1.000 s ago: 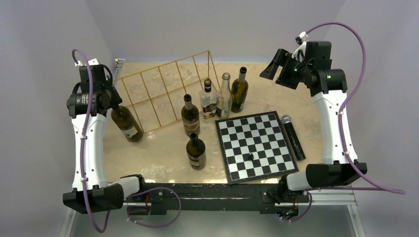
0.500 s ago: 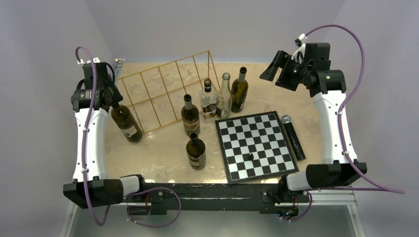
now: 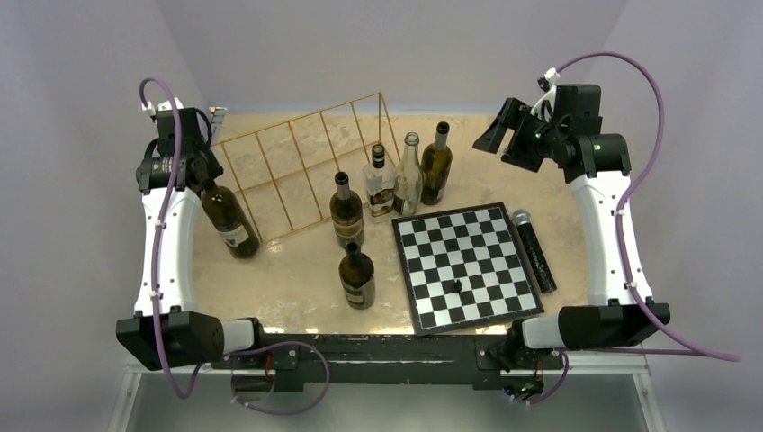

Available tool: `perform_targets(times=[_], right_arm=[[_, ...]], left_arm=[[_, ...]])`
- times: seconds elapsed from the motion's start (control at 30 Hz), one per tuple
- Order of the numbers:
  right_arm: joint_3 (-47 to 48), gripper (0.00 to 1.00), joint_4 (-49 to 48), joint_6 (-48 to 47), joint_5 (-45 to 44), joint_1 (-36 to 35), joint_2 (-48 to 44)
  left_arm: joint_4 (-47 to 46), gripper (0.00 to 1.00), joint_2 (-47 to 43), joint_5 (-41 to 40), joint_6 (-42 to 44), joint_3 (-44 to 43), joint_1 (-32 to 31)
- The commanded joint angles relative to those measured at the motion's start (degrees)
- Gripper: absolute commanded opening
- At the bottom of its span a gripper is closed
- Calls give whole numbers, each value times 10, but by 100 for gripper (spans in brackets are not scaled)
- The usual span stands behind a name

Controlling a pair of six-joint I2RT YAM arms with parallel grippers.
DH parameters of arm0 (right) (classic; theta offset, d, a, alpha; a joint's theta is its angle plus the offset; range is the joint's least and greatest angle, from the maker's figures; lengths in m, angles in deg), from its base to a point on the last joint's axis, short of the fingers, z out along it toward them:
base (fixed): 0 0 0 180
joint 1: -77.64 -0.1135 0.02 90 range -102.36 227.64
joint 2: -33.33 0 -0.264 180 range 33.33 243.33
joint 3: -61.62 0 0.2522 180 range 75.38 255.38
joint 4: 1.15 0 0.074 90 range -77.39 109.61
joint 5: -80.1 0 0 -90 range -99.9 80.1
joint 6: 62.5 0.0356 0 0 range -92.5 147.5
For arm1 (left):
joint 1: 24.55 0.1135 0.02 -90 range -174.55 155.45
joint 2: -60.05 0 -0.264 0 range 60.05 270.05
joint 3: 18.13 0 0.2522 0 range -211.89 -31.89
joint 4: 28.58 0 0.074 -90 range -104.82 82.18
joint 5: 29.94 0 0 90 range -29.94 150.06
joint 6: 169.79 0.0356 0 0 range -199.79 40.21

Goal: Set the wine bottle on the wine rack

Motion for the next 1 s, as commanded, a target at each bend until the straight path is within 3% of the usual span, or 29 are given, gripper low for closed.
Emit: perform_targets(times=[0.0, 0.13, 0.3, 0.63, 0.9, 0.97], right_arm=[[-4, 82, -14, 7, -7, 4, -11], [-16, 82, -26, 17, -8, 4, -13], [-30, 81, -27, 31, -15, 4, -16], [-34, 81, -22, 26, -48, 5, -33], [-55, 81, -26, 23, -48, 6, -50], [-64, 81, -30, 24, -40, 6, -57]], left_arm=[[-32, 14, 13, -7, -6, 12, 4], [-41, 19, 41, -9, 4, -5, 4], [-44, 10, 81, 12, 1, -25, 4], [-62, 13, 119, -17, -9, -35, 4], [-69, 34, 157, -33, -2, -48, 4], [-73, 35, 165, -33, -4, -51, 4]])
